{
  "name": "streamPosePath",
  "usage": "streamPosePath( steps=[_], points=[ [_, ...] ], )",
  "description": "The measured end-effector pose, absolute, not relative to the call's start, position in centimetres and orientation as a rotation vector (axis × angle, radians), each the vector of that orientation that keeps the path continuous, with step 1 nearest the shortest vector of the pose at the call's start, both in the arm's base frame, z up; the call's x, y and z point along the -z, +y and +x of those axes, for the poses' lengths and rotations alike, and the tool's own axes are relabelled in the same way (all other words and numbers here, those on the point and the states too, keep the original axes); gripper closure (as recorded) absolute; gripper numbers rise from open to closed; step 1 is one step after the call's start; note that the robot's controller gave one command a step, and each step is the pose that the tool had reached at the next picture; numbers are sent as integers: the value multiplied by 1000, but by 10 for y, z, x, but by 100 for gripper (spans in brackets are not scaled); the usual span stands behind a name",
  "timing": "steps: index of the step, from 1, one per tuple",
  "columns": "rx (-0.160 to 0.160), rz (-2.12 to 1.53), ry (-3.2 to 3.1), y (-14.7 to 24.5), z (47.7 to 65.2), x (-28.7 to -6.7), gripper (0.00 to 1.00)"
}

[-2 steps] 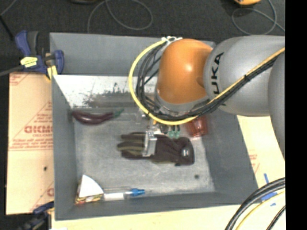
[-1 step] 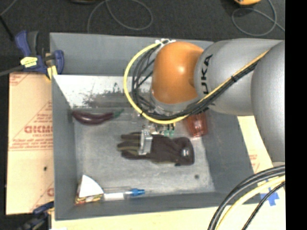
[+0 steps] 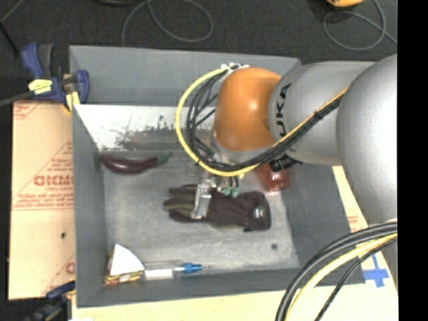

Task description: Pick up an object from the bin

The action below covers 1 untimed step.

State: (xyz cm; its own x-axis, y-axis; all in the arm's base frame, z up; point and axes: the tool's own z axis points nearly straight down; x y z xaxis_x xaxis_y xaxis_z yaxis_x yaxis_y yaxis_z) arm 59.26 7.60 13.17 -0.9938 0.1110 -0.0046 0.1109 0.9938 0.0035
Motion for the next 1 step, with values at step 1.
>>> streamPosePath(
  steps=[1],
  points=[
    [-4,525,3092,62,587,-107,0]
  ],
)
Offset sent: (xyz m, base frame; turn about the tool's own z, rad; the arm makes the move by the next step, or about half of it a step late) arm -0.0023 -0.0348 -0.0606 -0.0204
